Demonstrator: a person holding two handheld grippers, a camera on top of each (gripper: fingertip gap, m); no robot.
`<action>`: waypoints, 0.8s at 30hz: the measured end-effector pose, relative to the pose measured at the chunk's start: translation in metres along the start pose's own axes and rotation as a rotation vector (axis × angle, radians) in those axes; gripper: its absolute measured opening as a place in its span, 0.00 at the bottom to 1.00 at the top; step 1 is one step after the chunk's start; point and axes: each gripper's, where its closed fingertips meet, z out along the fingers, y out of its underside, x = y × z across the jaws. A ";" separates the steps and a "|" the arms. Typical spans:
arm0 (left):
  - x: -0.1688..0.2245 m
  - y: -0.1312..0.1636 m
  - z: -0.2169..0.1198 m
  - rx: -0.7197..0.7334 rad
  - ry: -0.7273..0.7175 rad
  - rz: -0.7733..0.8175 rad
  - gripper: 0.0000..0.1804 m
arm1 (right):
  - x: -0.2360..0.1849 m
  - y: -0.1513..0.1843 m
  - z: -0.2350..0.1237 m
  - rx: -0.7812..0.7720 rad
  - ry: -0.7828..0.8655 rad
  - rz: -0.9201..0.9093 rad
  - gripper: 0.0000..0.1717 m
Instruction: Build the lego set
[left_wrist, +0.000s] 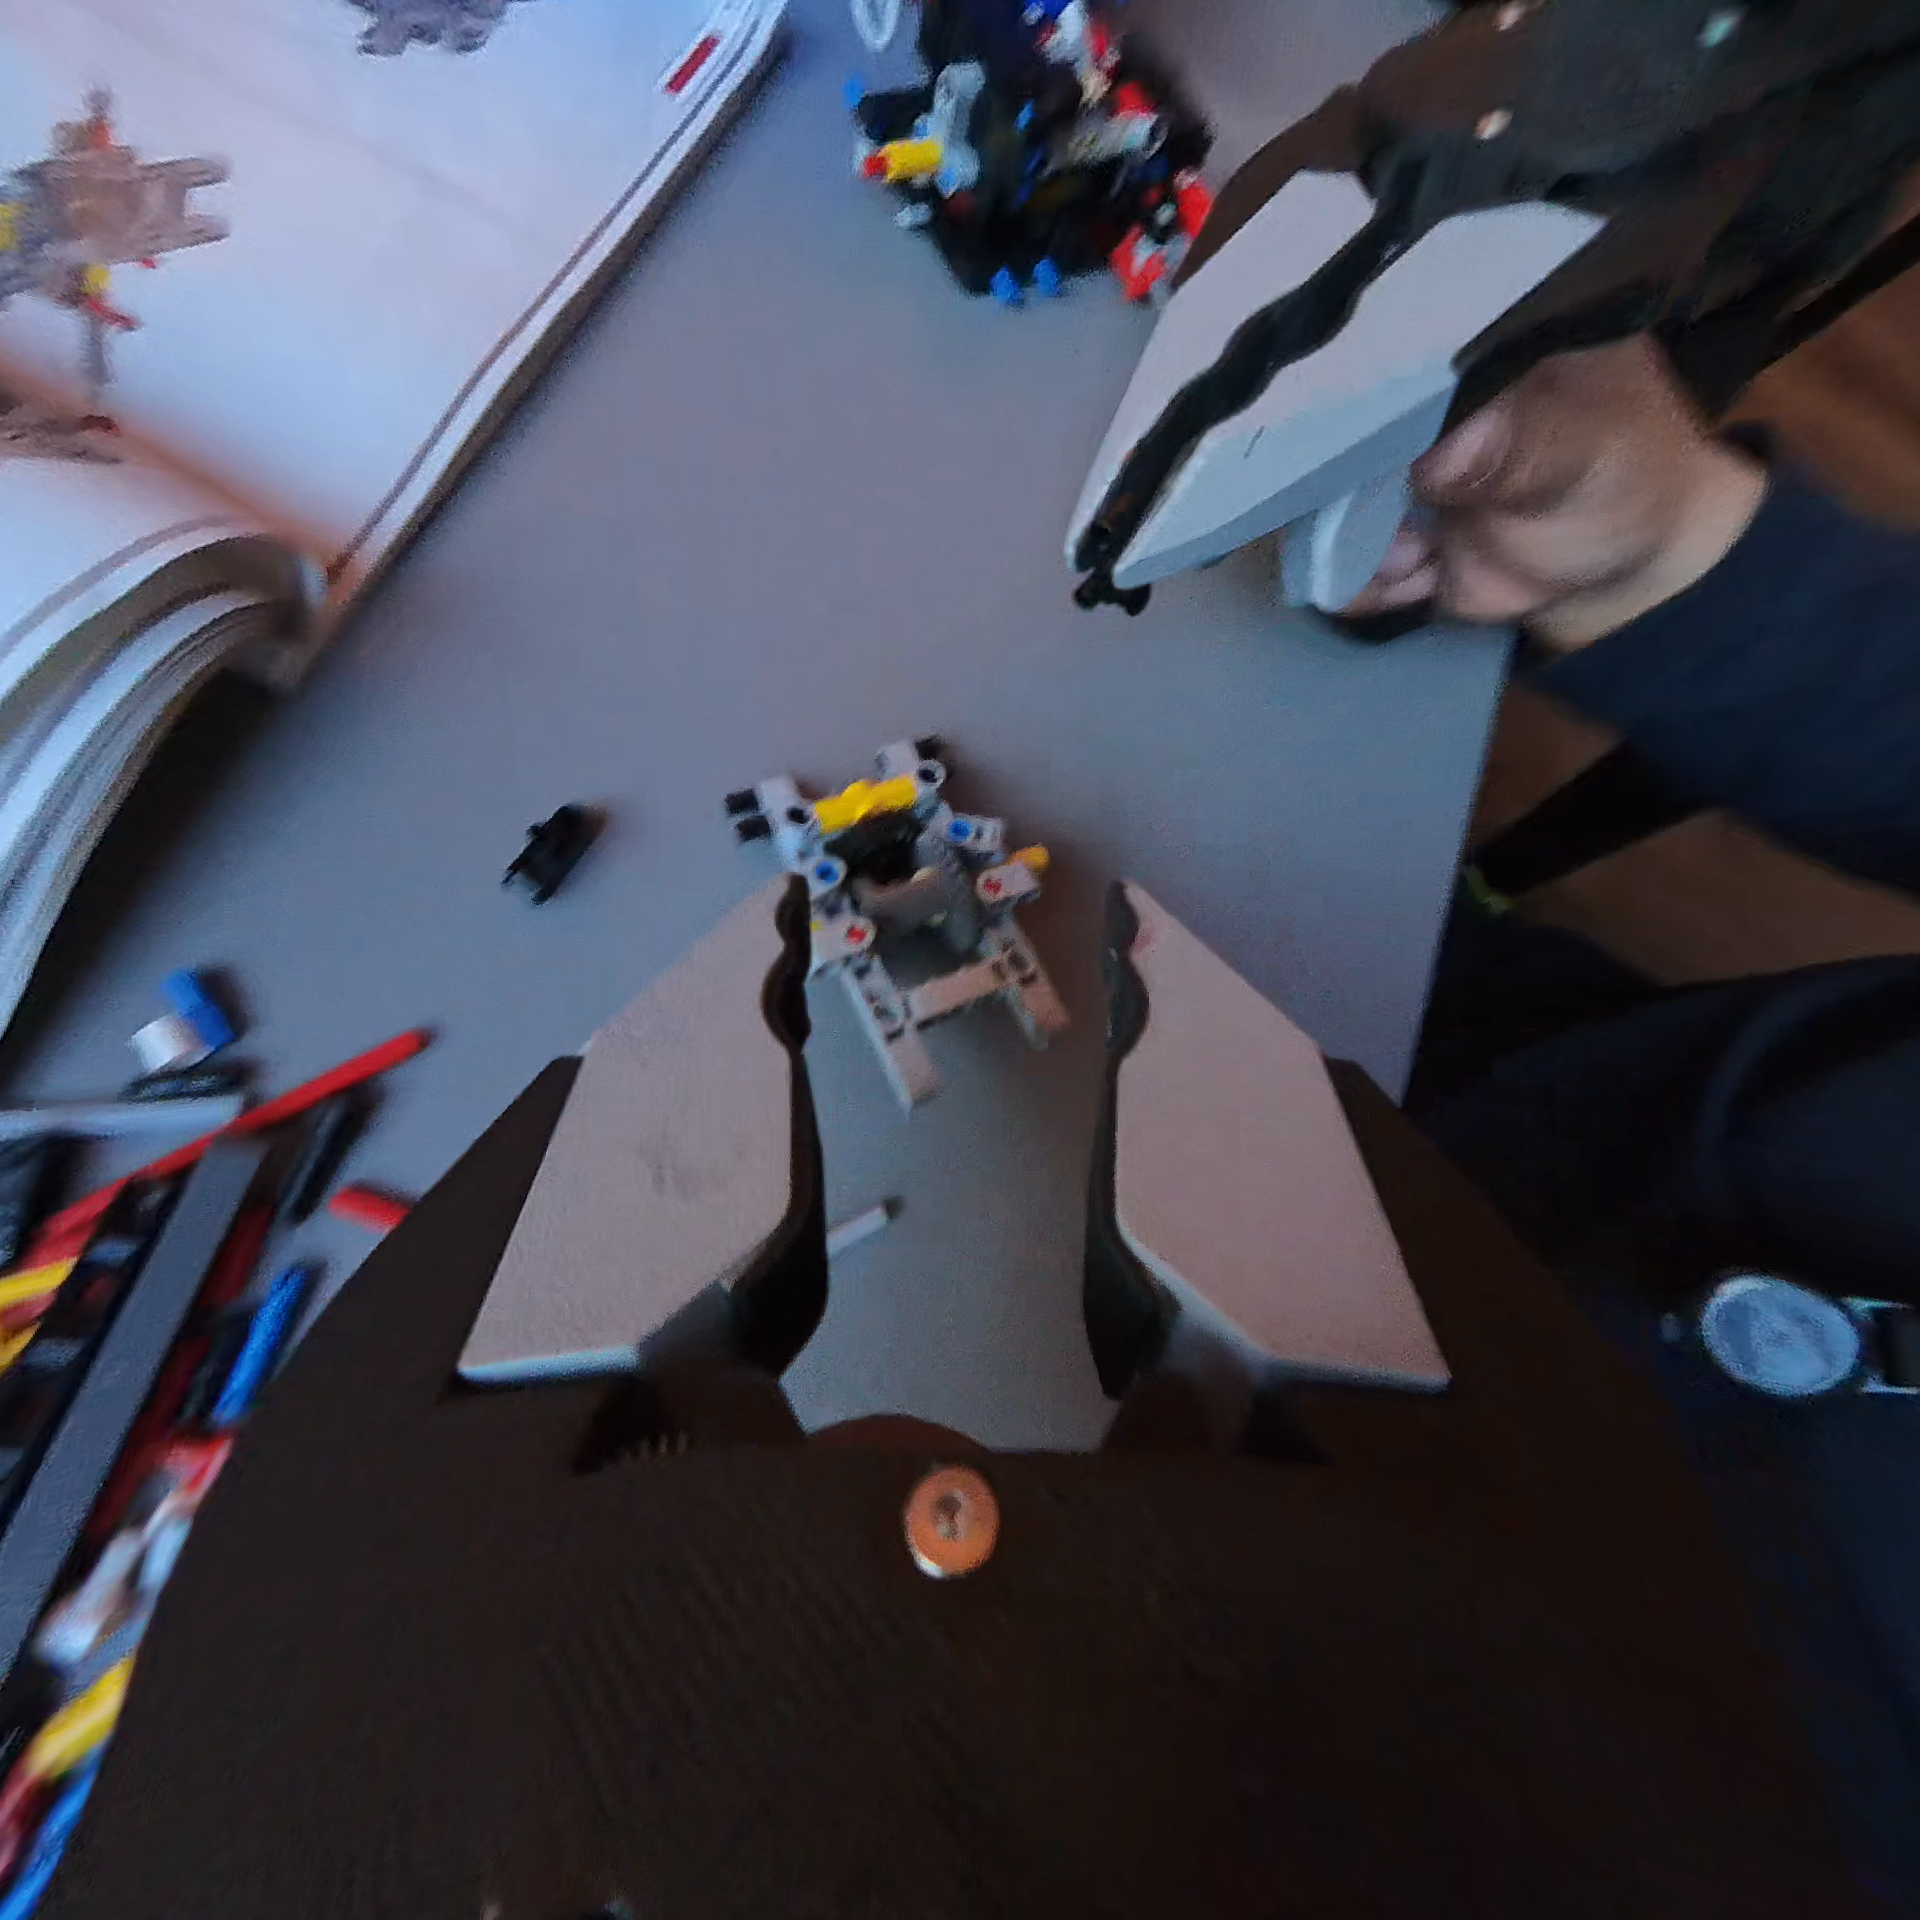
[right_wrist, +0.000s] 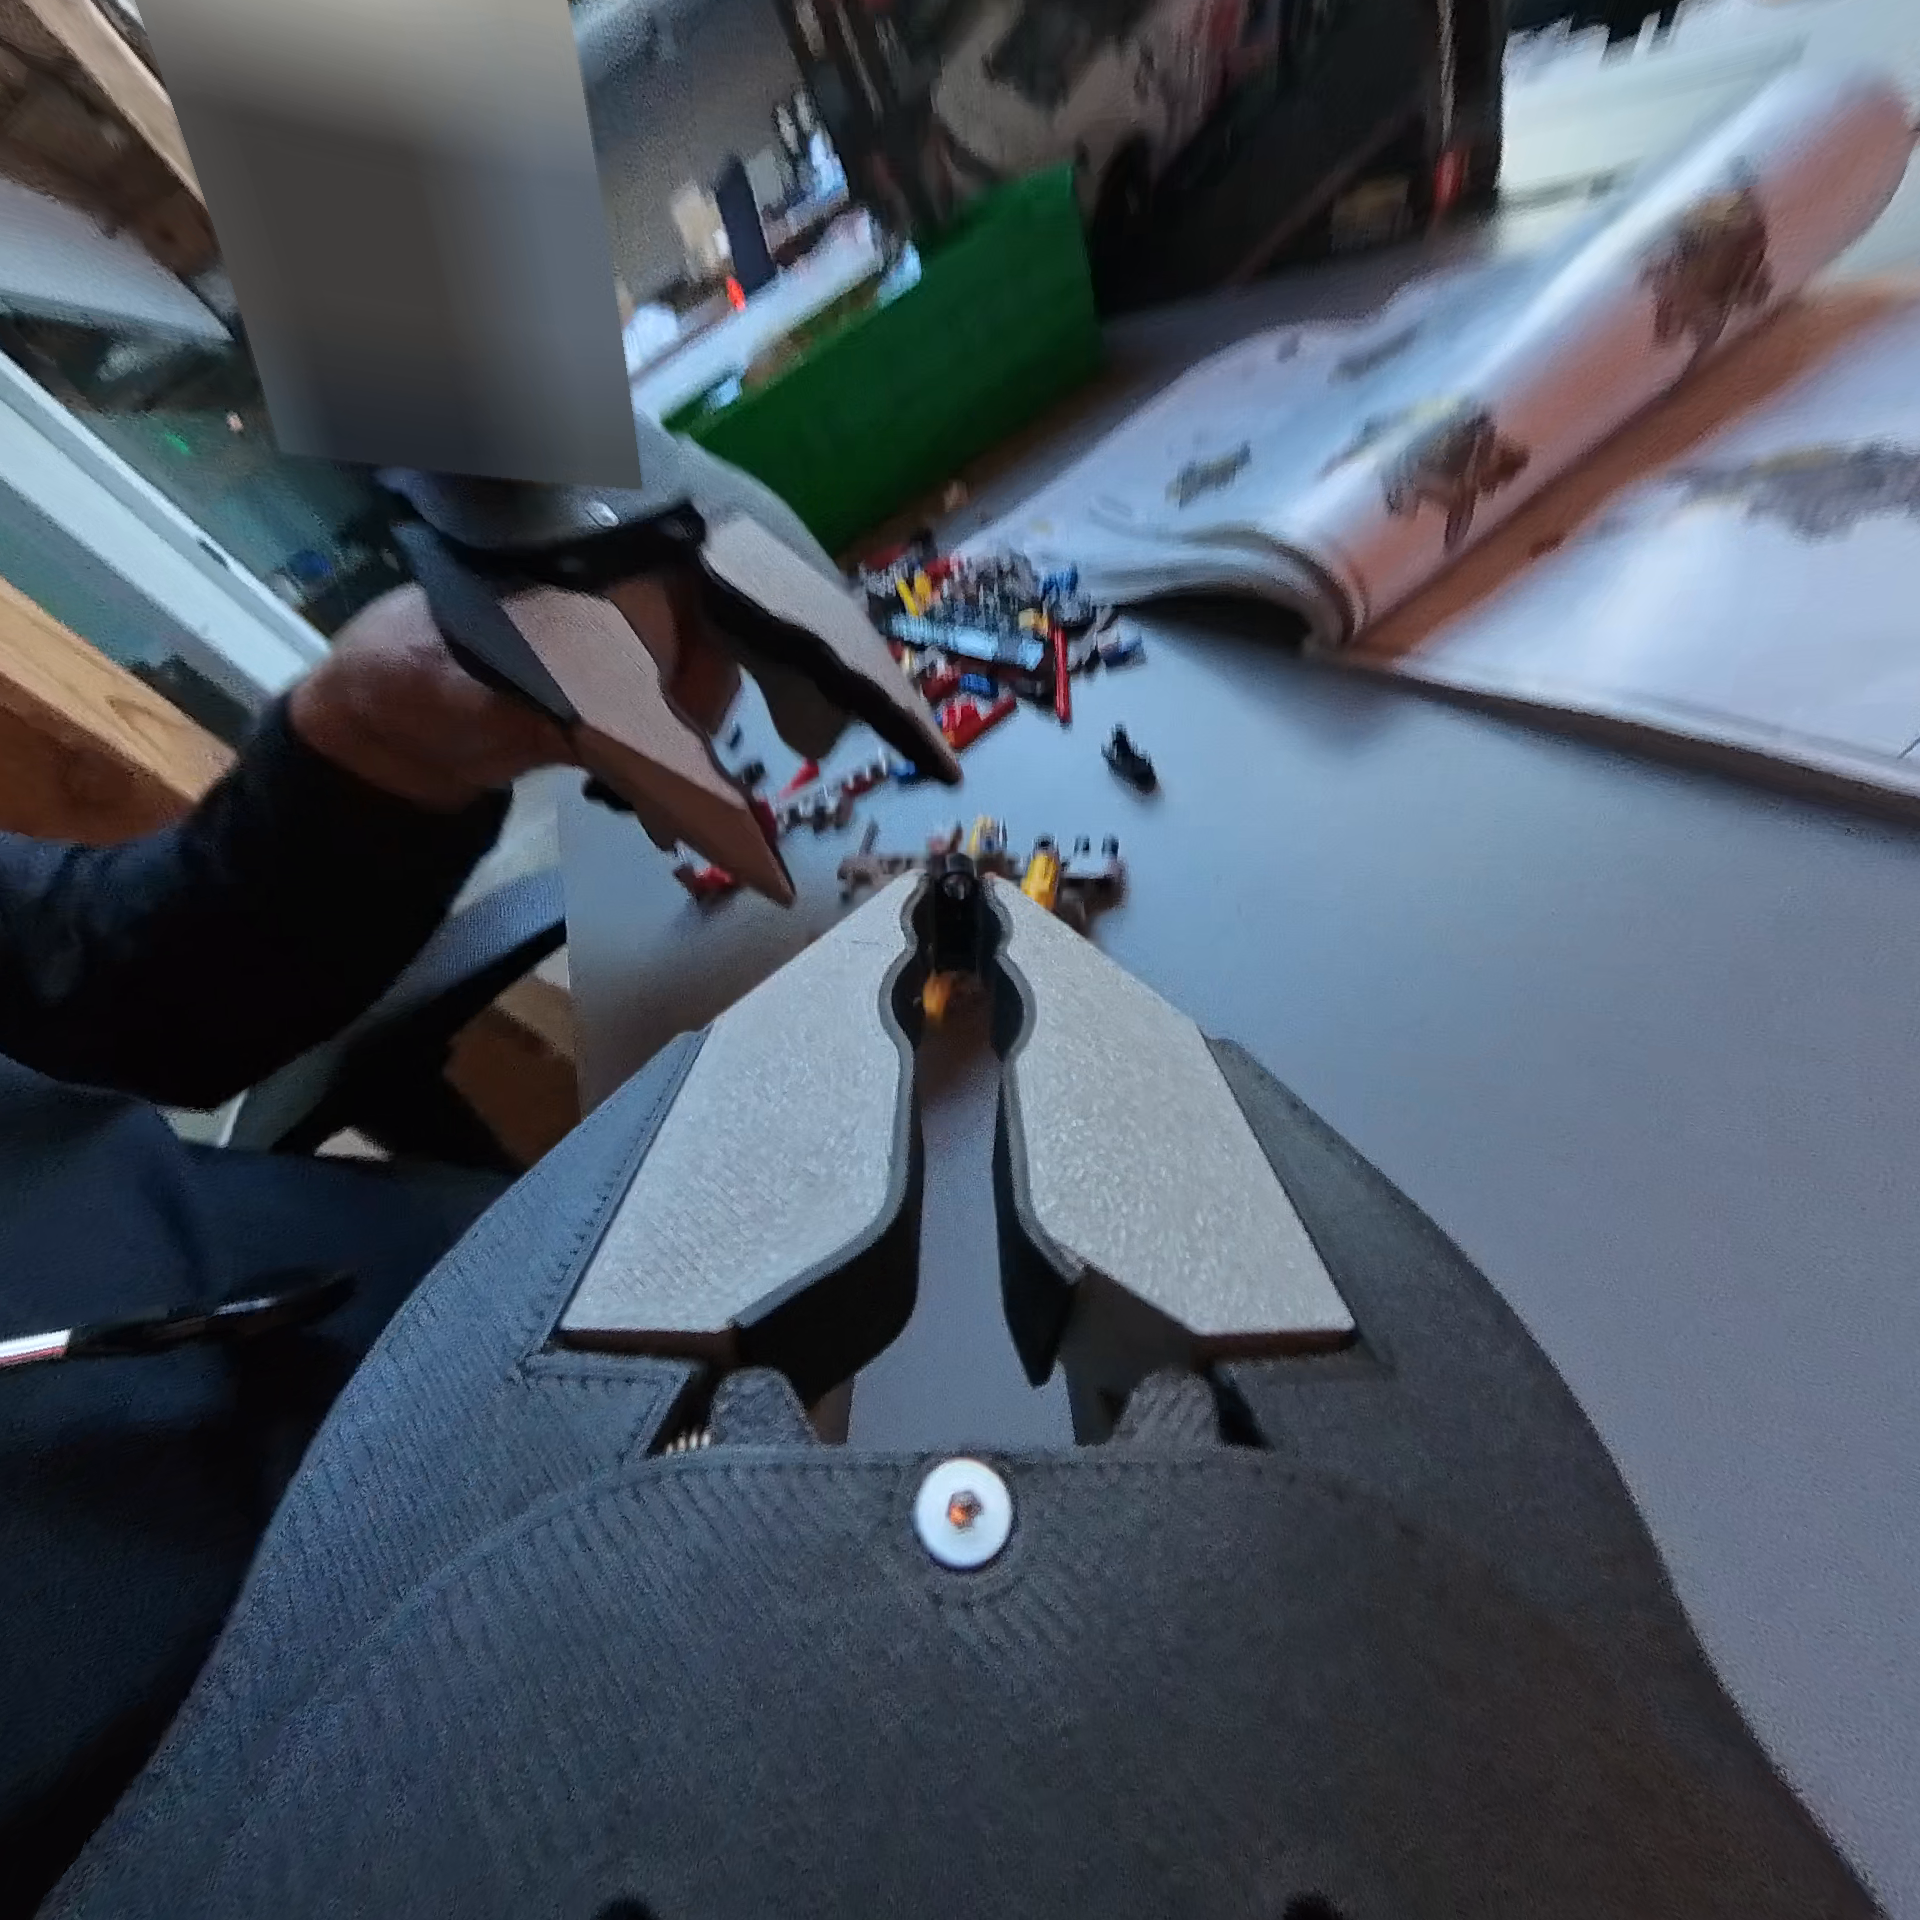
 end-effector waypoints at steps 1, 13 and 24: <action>-0.003 0.004 -0.004 -0.007 -0.041 0.014 0.31 | 0.001 0.008 0.002 -0.059 0.002 0.014 0.02; 0.036 -0.011 0.004 0.082 0.000 0.069 0.24 | -0.004 0.023 0.007 -0.139 -0.155 0.285 0.02; 0.068 -0.045 0.017 0.262 0.030 0.256 0.00 | -0.057 -0.025 -0.013 0.224 -0.276 -0.128 0.02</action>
